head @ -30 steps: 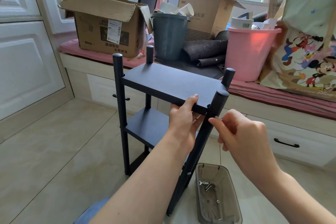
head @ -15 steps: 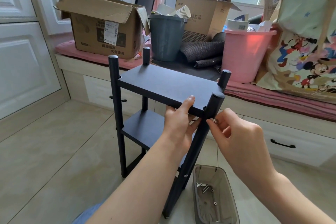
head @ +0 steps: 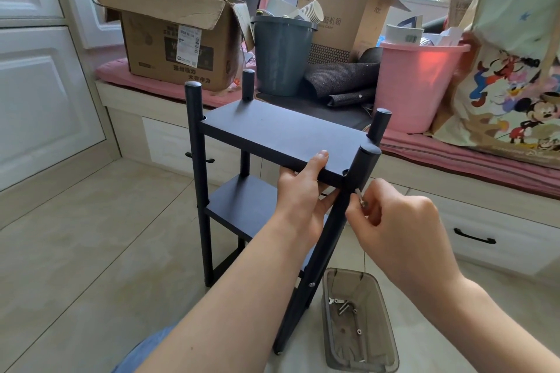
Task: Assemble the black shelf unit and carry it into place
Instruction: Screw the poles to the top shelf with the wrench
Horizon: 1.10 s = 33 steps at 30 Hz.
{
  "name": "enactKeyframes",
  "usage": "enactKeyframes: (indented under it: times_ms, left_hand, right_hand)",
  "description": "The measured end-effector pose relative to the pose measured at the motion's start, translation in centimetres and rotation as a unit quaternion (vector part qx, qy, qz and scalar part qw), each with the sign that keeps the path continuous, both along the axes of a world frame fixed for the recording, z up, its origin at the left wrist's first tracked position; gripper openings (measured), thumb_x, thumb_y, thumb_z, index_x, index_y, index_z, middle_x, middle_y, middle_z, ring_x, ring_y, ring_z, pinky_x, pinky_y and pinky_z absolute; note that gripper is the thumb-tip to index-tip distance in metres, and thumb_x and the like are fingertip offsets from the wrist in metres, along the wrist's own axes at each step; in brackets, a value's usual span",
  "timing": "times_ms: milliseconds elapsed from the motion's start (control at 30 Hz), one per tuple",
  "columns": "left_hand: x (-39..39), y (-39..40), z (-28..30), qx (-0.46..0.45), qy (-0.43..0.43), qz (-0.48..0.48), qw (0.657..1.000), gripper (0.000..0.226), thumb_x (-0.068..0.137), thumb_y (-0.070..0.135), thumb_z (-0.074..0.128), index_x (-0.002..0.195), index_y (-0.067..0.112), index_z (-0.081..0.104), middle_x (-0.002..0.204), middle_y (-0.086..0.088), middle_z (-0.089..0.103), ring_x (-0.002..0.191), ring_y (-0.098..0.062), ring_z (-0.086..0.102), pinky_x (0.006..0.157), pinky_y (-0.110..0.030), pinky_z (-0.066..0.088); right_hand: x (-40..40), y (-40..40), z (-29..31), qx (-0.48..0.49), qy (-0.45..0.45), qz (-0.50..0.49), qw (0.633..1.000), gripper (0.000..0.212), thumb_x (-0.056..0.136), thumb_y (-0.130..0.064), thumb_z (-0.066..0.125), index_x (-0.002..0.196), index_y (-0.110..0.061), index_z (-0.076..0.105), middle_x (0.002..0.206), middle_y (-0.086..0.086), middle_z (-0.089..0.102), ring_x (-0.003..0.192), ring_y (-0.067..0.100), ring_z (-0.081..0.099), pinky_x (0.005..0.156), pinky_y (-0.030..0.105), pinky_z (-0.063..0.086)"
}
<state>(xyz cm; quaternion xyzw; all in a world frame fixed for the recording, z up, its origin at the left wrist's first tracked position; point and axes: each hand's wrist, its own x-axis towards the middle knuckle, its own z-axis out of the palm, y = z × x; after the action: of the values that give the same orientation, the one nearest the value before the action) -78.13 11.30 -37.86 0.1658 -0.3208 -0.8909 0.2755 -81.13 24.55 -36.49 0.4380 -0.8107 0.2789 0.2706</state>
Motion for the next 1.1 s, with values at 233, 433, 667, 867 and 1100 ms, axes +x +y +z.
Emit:
enactKeyframes:
  times_ms: [233,433,667,867,1100]
  left_hand:
    - [-0.3,-0.1,-0.5,0.007,0.010,-0.004,1.000,0.034,0.096,0.011,0.065,0.128,0.007,0.052,0.102,-0.008,0.067,0.117,-0.038,0.065,0.073,-0.040,0.060]
    - [-0.4,-0.4,-0.8,-0.003,0.024,-0.012,1.000,0.026,0.096,0.013,0.066,0.118,0.011,0.054,0.097,-0.006,0.070,0.107,-0.034,0.071,0.078,-0.041,0.060]
    - [-0.2,-0.2,-0.8,-0.013,0.020,-0.009,1.000,0.026,0.096,0.013,0.066,0.119,0.010,0.053,0.096,-0.007,0.070,0.098,-0.030,0.071,0.077,-0.039,0.060]
    - [0.0,0.1,-0.7,-0.012,0.020,-0.003,1.000,0.021,0.097,0.013,0.064,0.117,0.013,0.056,0.104,-0.009,0.071,0.106,-0.034,0.071,0.078,-0.039,0.061]
    - [0.0,1.4,-0.3,0.019,0.032,0.030,0.999,0.017,0.097,0.010,0.064,0.111,0.017,0.057,0.104,-0.008,0.071,0.097,-0.027,0.071,0.075,-0.038,0.061]
  right_hand:
    - [-0.6,0.1,-0.2,-0.007,-0.040,0.019,0.999,0.035,0.092,-0.024,0.065,0.063,-0.008,0.055,0.043,0.002,0.046,0.038,0.030,0.040,0.045,0.029,0.032]
    - [-1.0,-0.2,-0.3,-0.006,-0.091,0.034,0.995,0.034,0.094,-0.030,0.060,0.068,-0.007,0.059,0.047,0.005,0.053,0.044,0.028,0.047,0.046,0.028,0.034]
    - [-1.2,-0.1,-0.4,-0.052,-0.257,0.090,0.961,0.036,0.095,-0.030,0.059,0.066,-0.008,0.055,0.042,0.005,0.048,0.036,0.018,0.039,0.041,0.026,0.036]
    - [-0.7,0.4,0.0,0.058,-0.049,0.010,0.997,0.025,0.095,-0.027,0.059,0.085,-0.006,0.067,0.050,0.005,0.056,0.041,0.026,0.038,0.044,0.033,0.043]
    - [-0.7,0.6,0.0,0.040,-0.074,-0.003,0.996,0.023,0.096,-0.023,0.057,0.083,-0.006,0.065,0.049,0.007,0.054,0.040,0.026,0.037,0.044,0.030,0.034]
